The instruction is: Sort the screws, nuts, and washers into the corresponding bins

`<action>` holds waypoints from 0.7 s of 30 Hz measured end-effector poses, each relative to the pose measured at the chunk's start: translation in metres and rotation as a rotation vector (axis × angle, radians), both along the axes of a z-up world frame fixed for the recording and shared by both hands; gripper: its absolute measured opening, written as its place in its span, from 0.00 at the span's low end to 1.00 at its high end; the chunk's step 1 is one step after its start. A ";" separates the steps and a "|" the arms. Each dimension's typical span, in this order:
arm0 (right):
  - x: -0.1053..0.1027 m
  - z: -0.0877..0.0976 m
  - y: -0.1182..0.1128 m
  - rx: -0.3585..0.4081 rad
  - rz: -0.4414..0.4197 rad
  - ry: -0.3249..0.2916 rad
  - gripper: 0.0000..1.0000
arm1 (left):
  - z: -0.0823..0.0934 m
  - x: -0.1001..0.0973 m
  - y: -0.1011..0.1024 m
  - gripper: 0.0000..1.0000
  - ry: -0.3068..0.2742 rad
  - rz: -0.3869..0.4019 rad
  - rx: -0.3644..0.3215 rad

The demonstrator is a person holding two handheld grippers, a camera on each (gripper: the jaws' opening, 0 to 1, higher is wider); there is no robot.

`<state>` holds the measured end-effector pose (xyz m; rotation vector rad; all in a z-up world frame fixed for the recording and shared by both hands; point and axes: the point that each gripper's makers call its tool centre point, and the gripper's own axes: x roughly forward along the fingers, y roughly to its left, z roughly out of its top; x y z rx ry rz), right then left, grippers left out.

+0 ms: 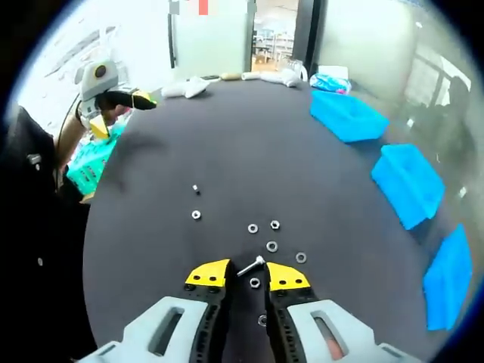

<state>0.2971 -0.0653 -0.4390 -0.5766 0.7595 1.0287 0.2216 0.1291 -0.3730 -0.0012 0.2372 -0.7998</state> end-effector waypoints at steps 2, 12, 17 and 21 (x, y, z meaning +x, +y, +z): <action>0.000 0.000 0.000 0.001 0.001 0.002 0.13 | 0.000 0.000 0.000 0.48 0.000 0.000 0.000; 0.006 0.000 0.002 -0.001 0.007 -0.017 0.01 | -0.001 -0.001 0.000 0.48 0.000 0.001 -0.002; 0.006 0.001 0.001 0.007 -0.003 -0.019 0.01 | 0.000 -0.001 0.000 0.48 -0.001 0.002 -0.003; 0.005 0.006 -0.001 0.040 -0.018 -0.033 0.01 | 0.000 -0.001 -0.001 0.48 -0.001 0.001 -0.004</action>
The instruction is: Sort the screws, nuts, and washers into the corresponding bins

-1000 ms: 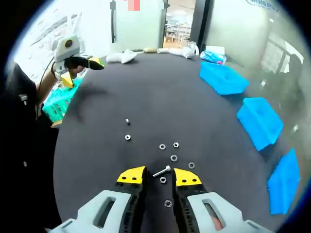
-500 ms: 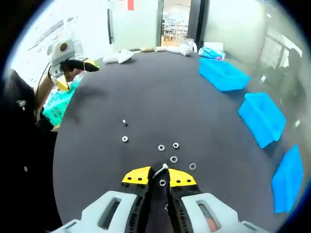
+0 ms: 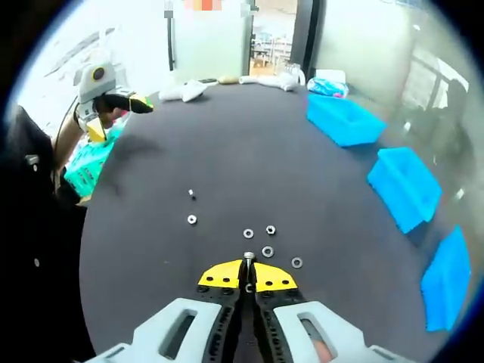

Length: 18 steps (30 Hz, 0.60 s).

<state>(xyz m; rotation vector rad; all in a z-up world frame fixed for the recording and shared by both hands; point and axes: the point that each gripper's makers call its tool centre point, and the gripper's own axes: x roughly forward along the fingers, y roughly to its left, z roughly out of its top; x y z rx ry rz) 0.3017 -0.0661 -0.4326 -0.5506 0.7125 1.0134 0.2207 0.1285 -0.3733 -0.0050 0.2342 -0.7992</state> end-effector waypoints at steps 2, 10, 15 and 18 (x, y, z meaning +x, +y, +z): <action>-0.001 0.004 -0.002 0.018 -0.009 -0.005 0.01 | 0.000 0.000 0.000 0.48 -0.001 0.000 0.001; -0.005 0.032 -0.019 0.144 -0.080 -0.058 0.01 | 0.004 0.001 0.000 0.48 -0.011 0.006 0.001; -0.010 0.054 -0.037 0.243 -0.154 -0.134 0.01 | 0.010 0.002 -0.001 0.48 -0.022 0.005 0.003; -0.012 0.065 -0.049 0.307 -0.198 -0.174 0.01 | 0.013 0.002 -0.003 0.48 -0.028 0.001 0.005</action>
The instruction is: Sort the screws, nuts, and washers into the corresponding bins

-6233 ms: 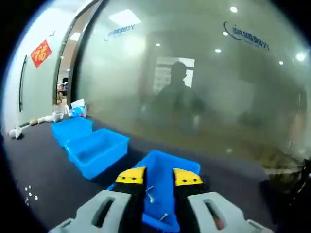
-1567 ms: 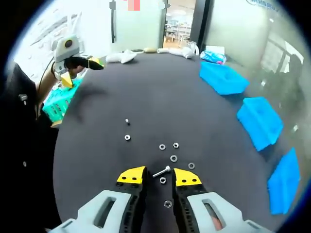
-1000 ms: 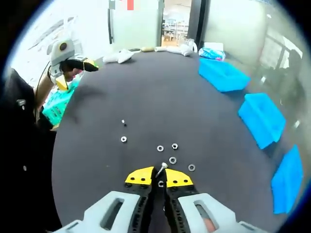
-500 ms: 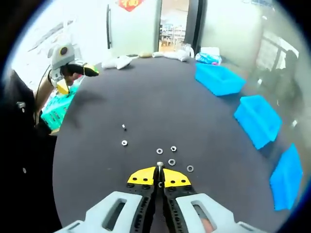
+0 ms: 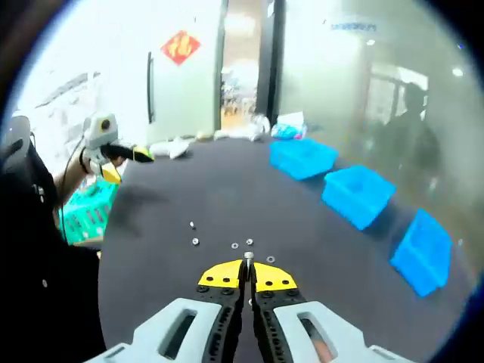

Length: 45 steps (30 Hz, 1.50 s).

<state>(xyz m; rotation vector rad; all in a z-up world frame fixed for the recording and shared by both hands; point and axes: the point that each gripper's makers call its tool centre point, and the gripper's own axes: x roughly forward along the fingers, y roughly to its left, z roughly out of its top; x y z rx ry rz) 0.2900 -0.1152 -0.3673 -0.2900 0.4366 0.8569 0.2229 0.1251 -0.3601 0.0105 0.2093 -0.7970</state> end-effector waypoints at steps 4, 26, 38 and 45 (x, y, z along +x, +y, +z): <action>-0.008 0.019 -0.018 0.091 -0.058 -0.080 0.01 | 0.004 0.000 -0.004 0.48 -0.008 -0.007 0.004; -0.041 0.043 -0.109 0.278 -0.423 -0.354 0.01 | 0.014 0.001 -0.014 0.48 -0.032 -0.018 0.011; 0.016 0.064 -0.140 0.296 -0.525 -0.380 0.01 | 0.015 0.000 -0.010 0.48 -0.036 -0.004 0.002; 0.059 0.082 -0.154 0.285 -0.556 -0.400 0.01 | 0.017 0.001 -0.007 0.48 -0.041 0.004 0.001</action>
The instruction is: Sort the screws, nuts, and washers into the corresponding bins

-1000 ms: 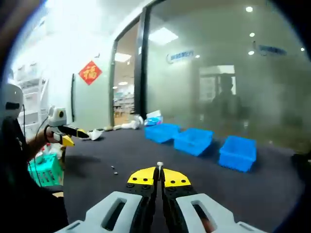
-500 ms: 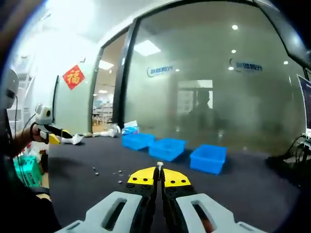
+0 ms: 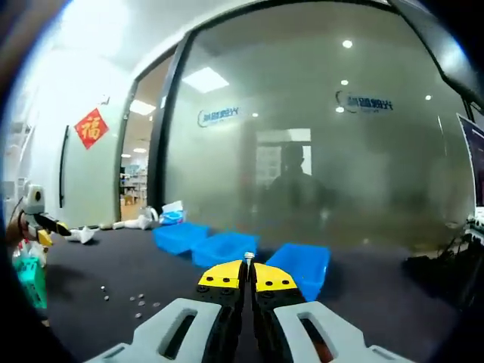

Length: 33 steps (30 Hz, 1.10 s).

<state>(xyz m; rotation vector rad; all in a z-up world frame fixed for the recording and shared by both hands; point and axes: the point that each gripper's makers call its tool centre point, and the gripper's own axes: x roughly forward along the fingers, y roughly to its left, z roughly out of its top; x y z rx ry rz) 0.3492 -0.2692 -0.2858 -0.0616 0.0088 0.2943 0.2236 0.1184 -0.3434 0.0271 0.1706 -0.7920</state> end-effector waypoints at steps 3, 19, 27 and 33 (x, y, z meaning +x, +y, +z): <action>0.023 0.000 -0.004 0.004 -0.003 0.032 0.01 | -0.001 0.001 0.000 0.48 0.000 0.001 0.001; 0.121 -0.013 -0.003 -0.129 -0.052 0.130 0.01 | -0.002 0.003 0.001 0.48 0.006 0.008 -0.003; 0.154 -0.017 -0.014 -0.123 -0.086 0.187 0.01 | -0.005 0.002 0.005 0.48 0.012 0.016 0.007; 0.170 -0.031 -0.029 -0.137 -0.116 0.246 0.01 | -0.001 0.003 0.008 0.48 0.003 0.027 -0.001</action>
